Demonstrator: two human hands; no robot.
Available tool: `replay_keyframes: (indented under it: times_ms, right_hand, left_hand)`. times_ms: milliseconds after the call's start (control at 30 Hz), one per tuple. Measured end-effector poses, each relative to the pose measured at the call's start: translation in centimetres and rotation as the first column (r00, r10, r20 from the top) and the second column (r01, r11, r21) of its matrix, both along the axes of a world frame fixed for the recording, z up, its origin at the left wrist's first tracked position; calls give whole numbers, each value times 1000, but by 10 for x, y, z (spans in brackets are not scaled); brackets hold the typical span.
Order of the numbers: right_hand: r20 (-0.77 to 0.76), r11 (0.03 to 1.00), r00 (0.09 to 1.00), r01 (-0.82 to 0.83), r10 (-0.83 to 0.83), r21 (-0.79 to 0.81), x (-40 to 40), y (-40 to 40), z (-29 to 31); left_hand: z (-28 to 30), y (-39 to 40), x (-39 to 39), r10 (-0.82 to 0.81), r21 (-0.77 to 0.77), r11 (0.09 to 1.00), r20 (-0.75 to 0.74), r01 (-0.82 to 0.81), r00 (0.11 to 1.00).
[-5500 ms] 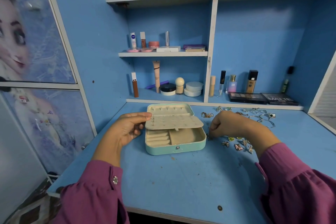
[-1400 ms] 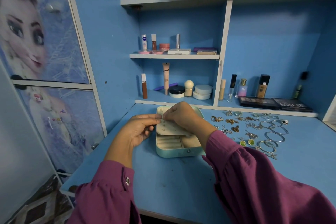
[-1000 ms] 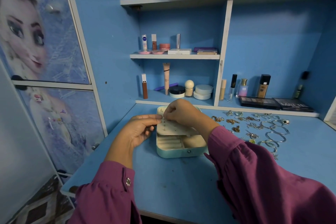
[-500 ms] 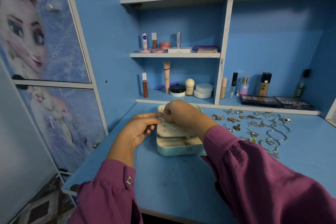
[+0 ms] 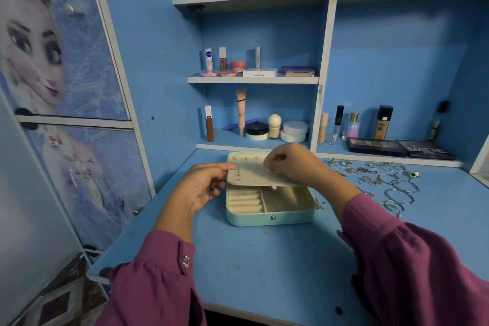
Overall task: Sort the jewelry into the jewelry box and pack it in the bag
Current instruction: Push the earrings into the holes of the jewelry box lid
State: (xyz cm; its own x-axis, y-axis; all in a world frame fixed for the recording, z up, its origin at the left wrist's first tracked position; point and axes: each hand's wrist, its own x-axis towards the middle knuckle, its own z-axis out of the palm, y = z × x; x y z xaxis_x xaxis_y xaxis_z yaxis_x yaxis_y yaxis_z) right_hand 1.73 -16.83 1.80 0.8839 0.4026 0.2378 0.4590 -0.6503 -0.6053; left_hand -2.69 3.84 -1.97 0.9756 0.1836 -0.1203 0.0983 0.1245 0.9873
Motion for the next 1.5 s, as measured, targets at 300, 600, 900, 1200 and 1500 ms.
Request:
replay_keyframes:
  times_ms: [300,600,900,1200,1500]
  right_hand:
    - [-220,929,922,349,-318,124,9,-52,-10]
    - [-237,970,941,225,-241,-92,-1,-49,-19]
    - [-250,987,955,155,-159,-35,-4,-56,-17]
    - [-225,989,963,147,-147,-20,-1,-61,-18]
    - [-16,930,933,358,-360,-89,20,-81,-32]
  left_hand:
    - [-4,-6,8,36,53,998,74,-40,997]
    - [-9,-16,17,151,220,957,174,-188,973]
    - [-12,-17,21,137,307,934,162,-182,977]
    - [-12,-15,19,128,315,933,159,-173,979]
    - [-5,-22,17,208,99,968,212,-233,955]
